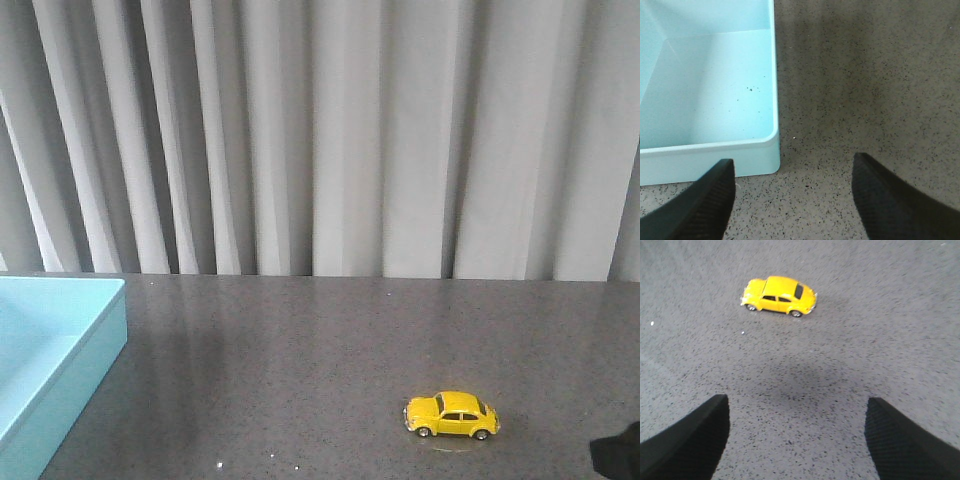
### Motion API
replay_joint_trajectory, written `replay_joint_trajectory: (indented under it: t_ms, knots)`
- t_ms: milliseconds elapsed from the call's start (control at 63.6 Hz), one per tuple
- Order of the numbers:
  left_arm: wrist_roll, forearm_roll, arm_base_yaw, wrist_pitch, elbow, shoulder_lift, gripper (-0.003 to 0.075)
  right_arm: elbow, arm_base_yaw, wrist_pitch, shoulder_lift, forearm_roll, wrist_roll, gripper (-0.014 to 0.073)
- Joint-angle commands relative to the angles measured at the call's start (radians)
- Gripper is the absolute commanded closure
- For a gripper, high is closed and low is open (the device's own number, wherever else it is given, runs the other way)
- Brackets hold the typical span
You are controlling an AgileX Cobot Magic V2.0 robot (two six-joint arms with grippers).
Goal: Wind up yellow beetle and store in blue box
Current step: 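Lower the right gripper onto the yellow toy car and grip it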
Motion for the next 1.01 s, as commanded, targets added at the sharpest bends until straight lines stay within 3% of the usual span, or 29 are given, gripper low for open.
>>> replay_joint_trajectory:
  t_ms: [0, 315, 676, 991]
  knots:
    - [-0.007, -0.005, 0.002, -0.074, -0.030, -0.002, 0.0228, -0.101, 0.036, -0.020, 0.070, 0.012, -0.013, 0.0054]
    - [-0.008, -0.005, 0.002, -0.074, -0.030, -0.002, 0.0228, -0.377, 0.193, 0.040, 0.354, -0.257, 0.244, 0.0075]
    - [-0.008, -0.005, 0.002, -0.074, -0.030, -0.002, 0.0228, -0.755, 0.208, 0.282, 0.724, -0.252, 0.284, 0.0070]
    - [-0.008, -0.005, 0.002, -0.074, -0.030, -0.002, 0.0228, -1.068, 0.260, 0.461, 0.994, -0.344, 0.376, 0.0070]
